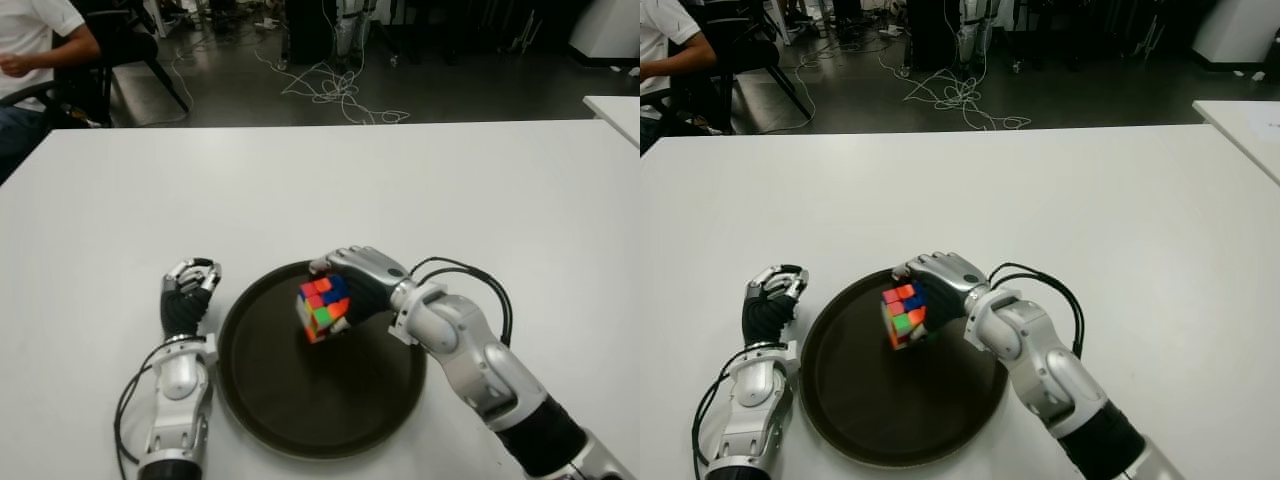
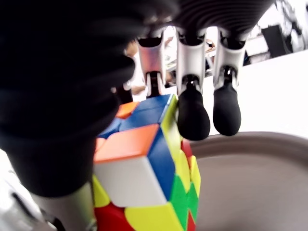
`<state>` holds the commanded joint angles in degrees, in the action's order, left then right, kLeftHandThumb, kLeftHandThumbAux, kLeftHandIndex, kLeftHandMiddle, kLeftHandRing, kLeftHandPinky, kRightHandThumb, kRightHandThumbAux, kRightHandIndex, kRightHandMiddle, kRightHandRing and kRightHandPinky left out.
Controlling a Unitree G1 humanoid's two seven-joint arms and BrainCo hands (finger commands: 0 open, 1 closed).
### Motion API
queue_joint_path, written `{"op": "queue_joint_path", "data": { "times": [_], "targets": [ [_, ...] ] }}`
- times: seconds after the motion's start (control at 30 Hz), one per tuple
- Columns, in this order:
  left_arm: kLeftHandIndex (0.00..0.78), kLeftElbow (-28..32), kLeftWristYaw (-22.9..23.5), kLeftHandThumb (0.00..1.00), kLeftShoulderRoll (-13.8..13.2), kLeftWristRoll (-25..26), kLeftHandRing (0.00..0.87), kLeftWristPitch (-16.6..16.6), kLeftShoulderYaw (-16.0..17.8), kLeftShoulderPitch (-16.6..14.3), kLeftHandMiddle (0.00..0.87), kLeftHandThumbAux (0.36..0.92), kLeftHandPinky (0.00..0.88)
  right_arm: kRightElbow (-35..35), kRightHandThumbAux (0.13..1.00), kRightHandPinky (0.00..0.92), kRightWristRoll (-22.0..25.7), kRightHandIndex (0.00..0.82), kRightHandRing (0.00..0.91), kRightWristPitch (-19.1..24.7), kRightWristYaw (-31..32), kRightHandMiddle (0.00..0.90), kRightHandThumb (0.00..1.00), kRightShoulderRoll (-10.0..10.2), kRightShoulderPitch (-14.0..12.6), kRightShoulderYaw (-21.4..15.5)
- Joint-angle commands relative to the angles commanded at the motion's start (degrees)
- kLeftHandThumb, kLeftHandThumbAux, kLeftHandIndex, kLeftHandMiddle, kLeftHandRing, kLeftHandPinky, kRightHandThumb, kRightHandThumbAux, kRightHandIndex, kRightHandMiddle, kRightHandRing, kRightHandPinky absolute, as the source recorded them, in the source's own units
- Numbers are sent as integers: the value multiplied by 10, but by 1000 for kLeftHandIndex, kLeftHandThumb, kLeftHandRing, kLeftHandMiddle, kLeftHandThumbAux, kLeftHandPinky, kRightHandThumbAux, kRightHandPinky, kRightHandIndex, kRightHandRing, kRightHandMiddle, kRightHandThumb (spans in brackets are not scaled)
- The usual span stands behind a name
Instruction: Pick up the Rubik's Cube and put it in the plate
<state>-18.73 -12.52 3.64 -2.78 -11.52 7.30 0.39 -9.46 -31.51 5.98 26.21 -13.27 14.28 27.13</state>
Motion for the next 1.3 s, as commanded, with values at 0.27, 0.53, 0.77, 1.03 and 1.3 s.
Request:
{"op": "queue_joint_path", "data": {
  "times": [0.27,0.53,0.77,1.03,1.3],
  "targets": [
    [445,-6,-8,717,-3,-10,835,6,-1,-3,810,700,828,-14,801,375,82,359,436,28,62,387,0,-3,14,-19],
    [445,-11,-11,717,-3,-11,835,4,0,-5,807,700,829,-17,660,148,114,57,180,24,90,100,0,-18,16,-20],
    [445,-3,-15,715,-2,-16,832,1,-2,0,801,700,831,-15,543,171,150,3,22,22,95,6,0,-13,6,-25],
    [445,2,-23,713,3,-16,830,-7,-4,3,799,702,837,-3,456,198,174,0,0,9,91,0,0,-13,7,-30],
    [445,2,-19,714,1,-12,832,-12,-4,5,801,702,839,2,452,50,160,0,0,7,85,0,0,-19,8,-22]
  ]
}}
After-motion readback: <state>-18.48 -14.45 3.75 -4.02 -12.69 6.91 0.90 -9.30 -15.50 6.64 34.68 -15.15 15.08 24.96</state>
